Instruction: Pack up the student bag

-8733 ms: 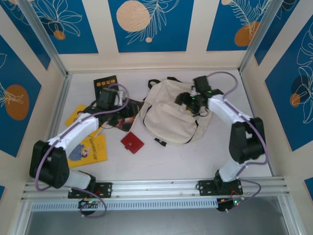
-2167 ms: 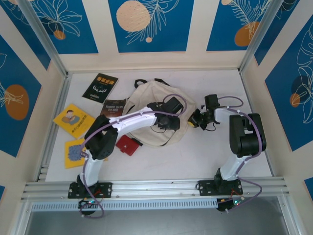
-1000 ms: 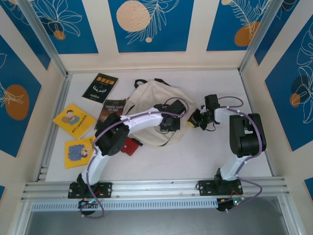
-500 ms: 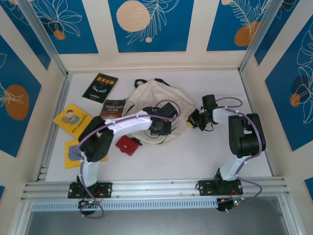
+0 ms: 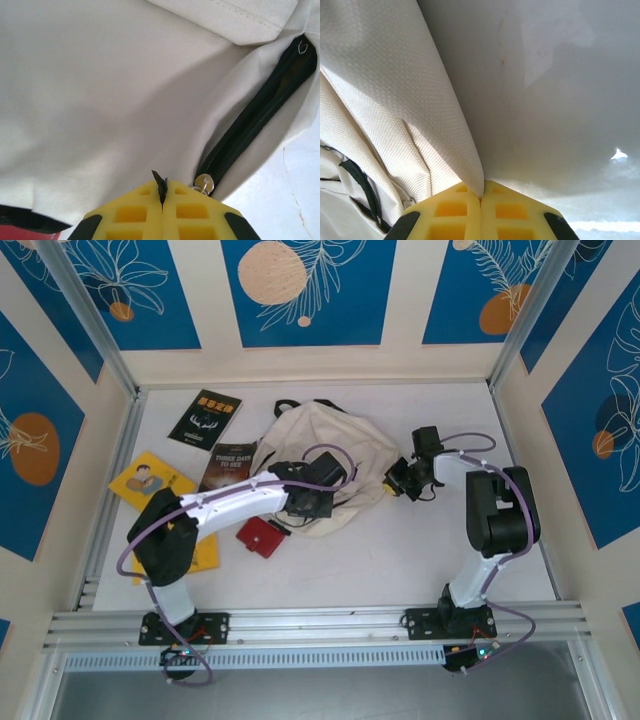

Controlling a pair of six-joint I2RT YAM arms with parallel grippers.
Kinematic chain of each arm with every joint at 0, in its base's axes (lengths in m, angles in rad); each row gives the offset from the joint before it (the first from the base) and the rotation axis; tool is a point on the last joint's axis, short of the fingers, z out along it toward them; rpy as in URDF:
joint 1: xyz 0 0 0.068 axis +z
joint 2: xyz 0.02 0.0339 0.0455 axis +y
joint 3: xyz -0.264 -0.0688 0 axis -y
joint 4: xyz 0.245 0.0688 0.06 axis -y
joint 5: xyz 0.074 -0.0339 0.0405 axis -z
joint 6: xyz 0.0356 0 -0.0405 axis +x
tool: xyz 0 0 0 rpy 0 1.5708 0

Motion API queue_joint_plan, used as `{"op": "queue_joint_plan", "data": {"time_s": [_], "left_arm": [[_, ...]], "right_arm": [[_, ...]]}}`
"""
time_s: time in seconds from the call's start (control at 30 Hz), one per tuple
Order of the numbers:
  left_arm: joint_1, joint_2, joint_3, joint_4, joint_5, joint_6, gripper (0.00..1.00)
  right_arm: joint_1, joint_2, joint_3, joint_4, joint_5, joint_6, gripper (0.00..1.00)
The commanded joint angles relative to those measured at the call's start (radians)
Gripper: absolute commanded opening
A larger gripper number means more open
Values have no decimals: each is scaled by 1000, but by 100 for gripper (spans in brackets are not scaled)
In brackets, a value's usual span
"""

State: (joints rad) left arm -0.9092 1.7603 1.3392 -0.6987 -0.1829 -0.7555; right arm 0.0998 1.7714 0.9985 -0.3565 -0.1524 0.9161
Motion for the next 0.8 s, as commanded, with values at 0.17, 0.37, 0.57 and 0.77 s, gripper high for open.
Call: {"op": "queue_joint_plan", "data": {"time_s": [0.17, 0.37, 0.57, 0.77], "left_arm": [[33, -89, -26, -105, -54, 135, 0], [33, -75, 3, -52, -39, 197, 0], [33, -41, 26, 17, -21, 232, 0], [33, -11, 37, 76, 63, 261, 0]], "right_arm": [[-87, 35, 65, 25, 103, -62, 0], [-101, -27, 62, 27, -28, -132, 18], [-97, -182, -26, -68, -68, -116, 66], [-42, -371, -230, -29, -179, 47, 69]]}}
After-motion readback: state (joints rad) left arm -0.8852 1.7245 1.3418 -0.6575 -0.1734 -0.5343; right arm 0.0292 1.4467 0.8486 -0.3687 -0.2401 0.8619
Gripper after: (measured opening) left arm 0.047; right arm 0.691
